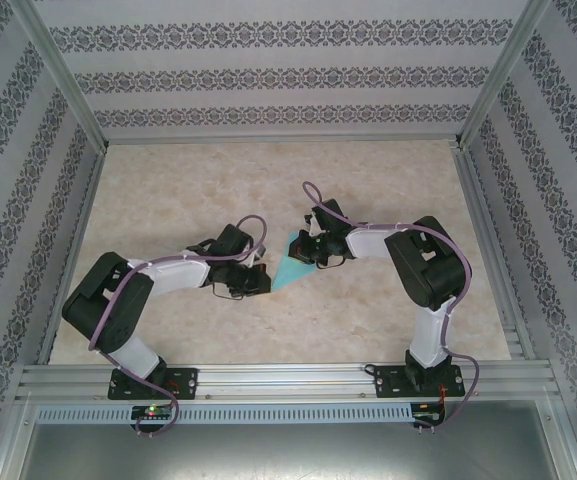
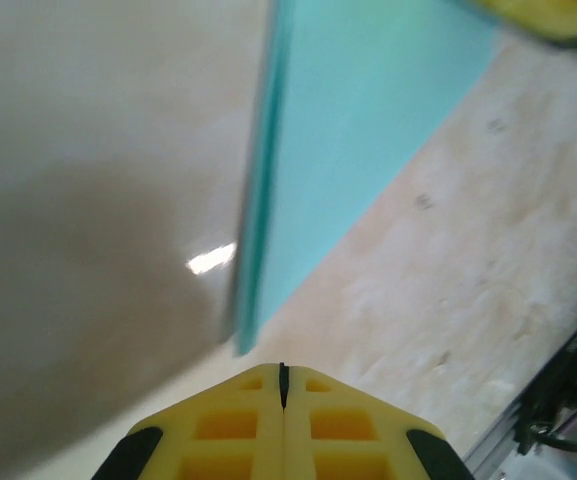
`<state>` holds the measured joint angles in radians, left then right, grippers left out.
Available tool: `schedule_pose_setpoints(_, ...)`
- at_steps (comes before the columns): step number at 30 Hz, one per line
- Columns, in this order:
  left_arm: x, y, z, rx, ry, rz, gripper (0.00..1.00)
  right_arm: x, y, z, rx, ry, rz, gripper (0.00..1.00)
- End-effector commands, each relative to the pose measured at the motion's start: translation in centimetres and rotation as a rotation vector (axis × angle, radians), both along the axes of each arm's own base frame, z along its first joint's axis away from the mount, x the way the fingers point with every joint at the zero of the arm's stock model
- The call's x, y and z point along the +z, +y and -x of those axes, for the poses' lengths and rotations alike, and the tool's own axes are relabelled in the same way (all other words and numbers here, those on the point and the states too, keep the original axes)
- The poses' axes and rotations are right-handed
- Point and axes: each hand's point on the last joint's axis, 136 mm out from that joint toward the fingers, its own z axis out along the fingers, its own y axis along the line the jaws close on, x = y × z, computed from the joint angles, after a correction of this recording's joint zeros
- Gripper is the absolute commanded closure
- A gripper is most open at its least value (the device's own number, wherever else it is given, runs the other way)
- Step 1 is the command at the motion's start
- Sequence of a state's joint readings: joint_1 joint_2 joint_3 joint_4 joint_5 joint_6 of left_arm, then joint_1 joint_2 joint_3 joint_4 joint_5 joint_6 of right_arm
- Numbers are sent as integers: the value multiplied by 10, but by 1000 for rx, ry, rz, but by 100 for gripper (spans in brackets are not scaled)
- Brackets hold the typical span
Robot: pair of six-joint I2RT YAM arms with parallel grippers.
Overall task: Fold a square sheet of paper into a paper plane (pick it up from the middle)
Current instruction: Fourth fold the wing at the center of the table.
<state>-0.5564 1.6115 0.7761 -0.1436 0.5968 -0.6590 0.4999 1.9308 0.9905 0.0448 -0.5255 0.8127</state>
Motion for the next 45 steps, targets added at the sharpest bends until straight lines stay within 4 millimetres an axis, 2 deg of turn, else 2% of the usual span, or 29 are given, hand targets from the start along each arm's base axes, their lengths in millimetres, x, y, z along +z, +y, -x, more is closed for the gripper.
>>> schedule_pose_setpoints(1,23,-17,-26,19,-92,57,95,-67,-43,37,-55,179,222,100)
schedule_pose_setpoints(4,14,-21,-35,36,-75,47,96,-67,-42,37,-56,179,215,100)
schedule_pose_setpoints(8,-3,-21,-36,39,-32,19,96,-66,-39,37,-57,178,202,100)
schedule_pose_setpoints(12,-20,-15,-29,44,8,-24,99,-62,-37,36,-51,170,194,100)
schedule_pose_setpoints(17,-44,2,-12,56,75,-103,100,-53,-32,33,-34,136,166,100)
schedule_pose_setpoints(20,-58,16,3,64,120,-156,100,-28,-21,22,26,30,112,100)
schedule_pose_setpoints(23,-65,19,11,66,140,-159,100,6,-9,12,100,-113,70,100)
schedule_pose_setpoints(25,-68,19,12,65,147,-158,100,24,0,13,146,-180,50,100)
schedule_pose_setpoints(27,-67,17,11,65,143,-146,100,33,6,19,164,-206,31,100)
schedule_pose_setpoints(30,-68,17,10,63,139,-147,100,32,12,30,156,-196,2,100)
schedule_pose_setpoints(34,-67,17,9,61,138,-148,100,20,18,42,148,-156,-4,100)
schedule_pose_setpoints(45,-67,17,9,60,136,-154,100,0,27,51,181,-97,2,100)
